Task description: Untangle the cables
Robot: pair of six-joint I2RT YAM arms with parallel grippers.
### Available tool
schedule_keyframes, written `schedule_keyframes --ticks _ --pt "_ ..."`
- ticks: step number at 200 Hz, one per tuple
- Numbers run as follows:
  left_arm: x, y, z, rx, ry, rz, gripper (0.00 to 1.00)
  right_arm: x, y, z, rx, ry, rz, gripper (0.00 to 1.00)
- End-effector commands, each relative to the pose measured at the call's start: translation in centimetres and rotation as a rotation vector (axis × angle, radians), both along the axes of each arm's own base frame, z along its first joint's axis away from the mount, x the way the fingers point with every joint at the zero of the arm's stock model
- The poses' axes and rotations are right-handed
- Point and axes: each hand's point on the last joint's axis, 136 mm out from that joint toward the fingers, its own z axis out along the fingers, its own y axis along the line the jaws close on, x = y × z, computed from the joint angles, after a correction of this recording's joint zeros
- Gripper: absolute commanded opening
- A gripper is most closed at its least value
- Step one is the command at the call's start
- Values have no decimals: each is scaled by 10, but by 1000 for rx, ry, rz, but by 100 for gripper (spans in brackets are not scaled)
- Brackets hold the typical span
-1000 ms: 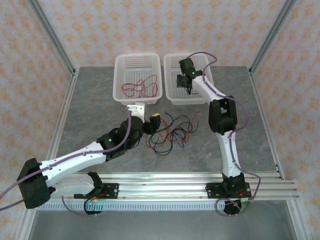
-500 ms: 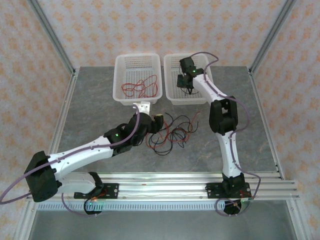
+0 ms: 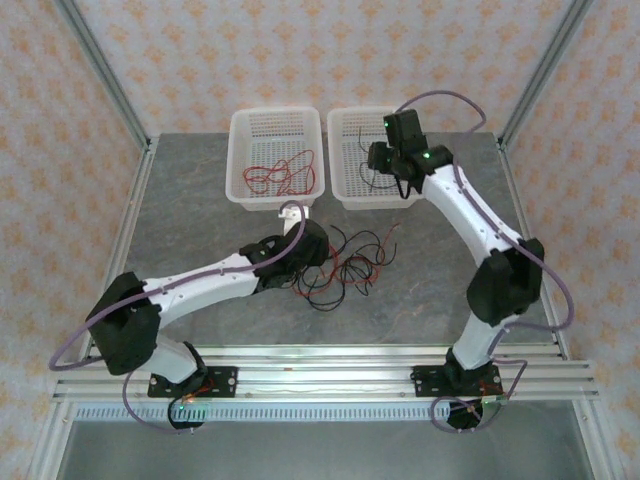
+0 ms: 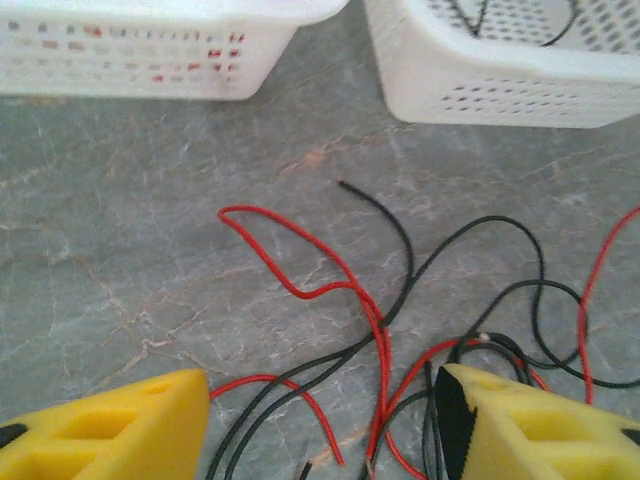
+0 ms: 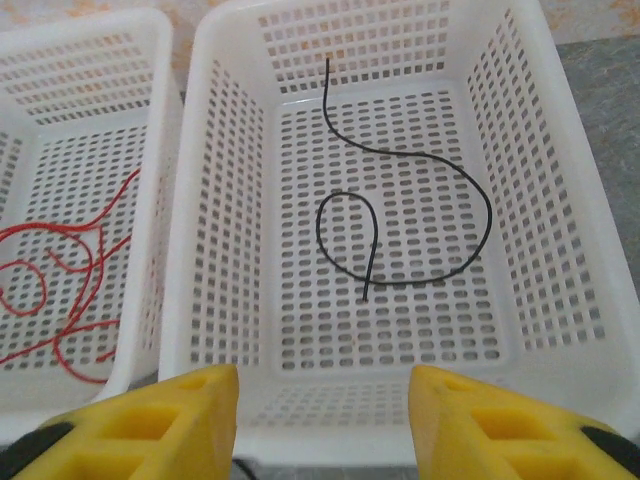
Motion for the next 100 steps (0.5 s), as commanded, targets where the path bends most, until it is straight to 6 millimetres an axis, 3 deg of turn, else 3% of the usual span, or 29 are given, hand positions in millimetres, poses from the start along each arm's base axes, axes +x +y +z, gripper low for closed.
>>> schedule_keyframes --ticks 1,34,62,100 --pt "6 -6 -8 -54 58 24 61 -22 -6 0 -9 -12 -19 48" --pt "20 -13 -16 -70 62 27 61 -56 -11 4 9 -22 -16 48" --pt "37 -12 -28 -110 68 46 60 -82 -14 -5 41 -14 -17 48" --pt "57 -7 -49 -96 80 77 57 -106 -27 -12 59 -13 -42 48"
